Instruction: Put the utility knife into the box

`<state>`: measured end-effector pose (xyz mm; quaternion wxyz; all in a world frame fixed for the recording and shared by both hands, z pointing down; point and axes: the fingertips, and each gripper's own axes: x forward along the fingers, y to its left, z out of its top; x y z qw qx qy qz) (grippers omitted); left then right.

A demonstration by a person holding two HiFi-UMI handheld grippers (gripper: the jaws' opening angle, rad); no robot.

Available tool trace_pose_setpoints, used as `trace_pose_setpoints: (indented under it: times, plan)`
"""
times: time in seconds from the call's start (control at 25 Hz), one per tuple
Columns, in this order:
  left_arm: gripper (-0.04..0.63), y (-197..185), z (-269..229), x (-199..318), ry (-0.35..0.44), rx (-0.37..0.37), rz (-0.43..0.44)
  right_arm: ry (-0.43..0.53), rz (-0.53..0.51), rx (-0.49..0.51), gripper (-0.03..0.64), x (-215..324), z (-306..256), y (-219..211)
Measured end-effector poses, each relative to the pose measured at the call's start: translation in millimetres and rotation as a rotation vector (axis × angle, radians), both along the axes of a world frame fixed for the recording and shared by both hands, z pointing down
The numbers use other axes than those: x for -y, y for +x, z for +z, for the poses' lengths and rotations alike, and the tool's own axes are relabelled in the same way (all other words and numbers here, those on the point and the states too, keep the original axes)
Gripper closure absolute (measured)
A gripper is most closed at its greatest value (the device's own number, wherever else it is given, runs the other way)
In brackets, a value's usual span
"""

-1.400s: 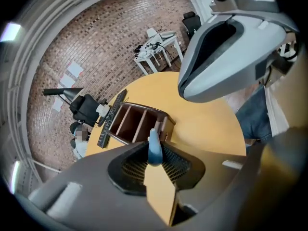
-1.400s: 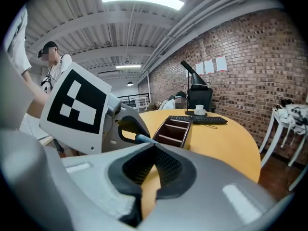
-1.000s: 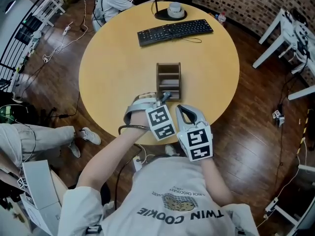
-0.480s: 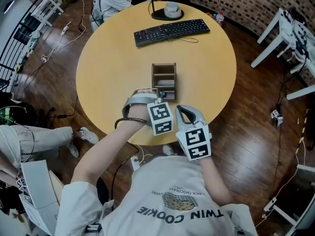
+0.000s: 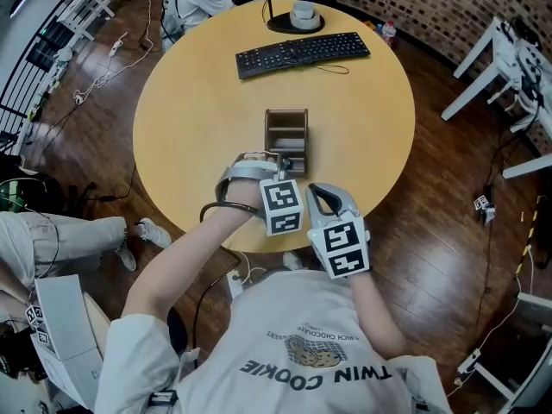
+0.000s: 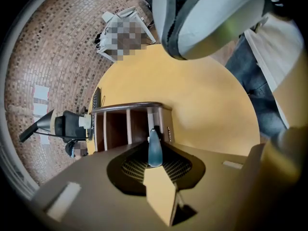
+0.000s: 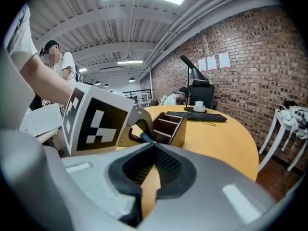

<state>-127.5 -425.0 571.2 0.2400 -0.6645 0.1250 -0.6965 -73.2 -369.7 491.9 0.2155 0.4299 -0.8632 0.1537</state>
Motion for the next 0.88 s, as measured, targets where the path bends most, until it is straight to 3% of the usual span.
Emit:
trace_pose_setpoints:
  times: [0.52, 0.88]
  plan:
    - [0.443, -0.6, -3.3, -8.2, 0.006, -0.045, 0.005, 0.008, -0.019, -0.013, 0.618, -3.7, 0.5, -5.6]
    - [0.420, -5.5, -17.9, -22.8, 0.053, -0.140, -0.003, 0.035, -0.008, -0.026, 0.618, -16.8, -7.2, -16.6]
